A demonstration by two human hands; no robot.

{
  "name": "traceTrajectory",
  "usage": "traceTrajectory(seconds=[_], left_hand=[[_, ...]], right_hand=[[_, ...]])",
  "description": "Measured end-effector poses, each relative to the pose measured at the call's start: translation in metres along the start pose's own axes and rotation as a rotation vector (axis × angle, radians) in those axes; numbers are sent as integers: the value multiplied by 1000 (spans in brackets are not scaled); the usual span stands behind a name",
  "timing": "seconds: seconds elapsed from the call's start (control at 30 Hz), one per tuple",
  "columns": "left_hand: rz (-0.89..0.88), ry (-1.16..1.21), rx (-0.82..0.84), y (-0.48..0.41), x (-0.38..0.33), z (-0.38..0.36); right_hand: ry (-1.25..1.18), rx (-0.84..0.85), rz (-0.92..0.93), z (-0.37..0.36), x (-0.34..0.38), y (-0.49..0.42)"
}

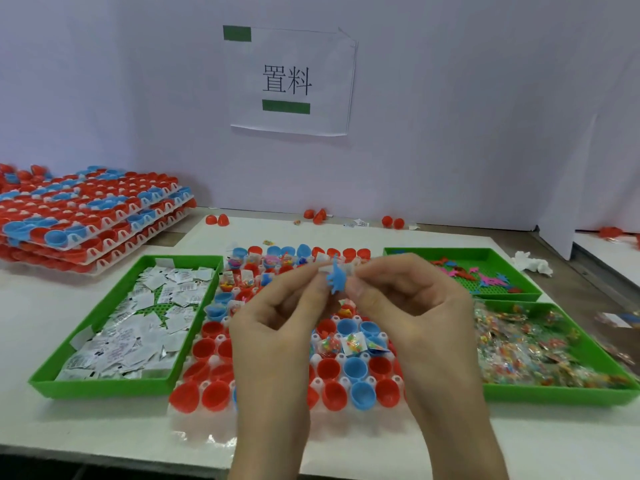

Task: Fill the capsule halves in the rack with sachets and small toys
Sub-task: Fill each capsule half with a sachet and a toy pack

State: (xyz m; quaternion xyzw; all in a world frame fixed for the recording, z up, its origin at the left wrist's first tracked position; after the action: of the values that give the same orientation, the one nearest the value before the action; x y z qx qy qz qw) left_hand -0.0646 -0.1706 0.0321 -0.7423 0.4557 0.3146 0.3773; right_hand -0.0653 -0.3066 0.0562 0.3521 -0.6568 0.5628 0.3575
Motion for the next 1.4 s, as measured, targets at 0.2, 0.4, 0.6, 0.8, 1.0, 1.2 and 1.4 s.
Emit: traceTrajectory(seconds=[0.2, 0.4, 0.6, 0.8, 1.0, 1.2, 1.4], left_hand=[[52, -160, 117, 4, 6, -4], [67, -270, 210, 6, 8, -5], [30, -324, 163, 5, 7, 0], [53, -289, 121, 4, 4, 6], [113, -217, 139, 4, 6, 8], [153, -162, 165, 7, 7, 3], [171, -134, 191, 8, 5, 3]], right_hand=[[158, -41, 4, 15, -5, 0], [163, 44, -21, 18, -8, 1], [201, 108, 2, 14, -10, 3], [276, 67, 5, 27, -17, 0], [672, -98, -177, 95, -57, -8], [924, -77, -414, 116, -104, -3], [888, -138, -372, 116, -107, -5]])
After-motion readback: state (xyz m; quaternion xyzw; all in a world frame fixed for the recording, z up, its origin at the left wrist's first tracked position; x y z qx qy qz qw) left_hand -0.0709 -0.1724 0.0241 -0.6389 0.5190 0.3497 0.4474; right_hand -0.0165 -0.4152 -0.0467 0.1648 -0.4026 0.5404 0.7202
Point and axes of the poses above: each hand's wrist, its own y-axis away from the middle knuckle, its own z-axis out of the back of the hand, x = y × z, the point moved 5 cm from there along -y, towards the middle knuckle, and after that the axes turned 2 degrees about y, right-handed, at the moved point
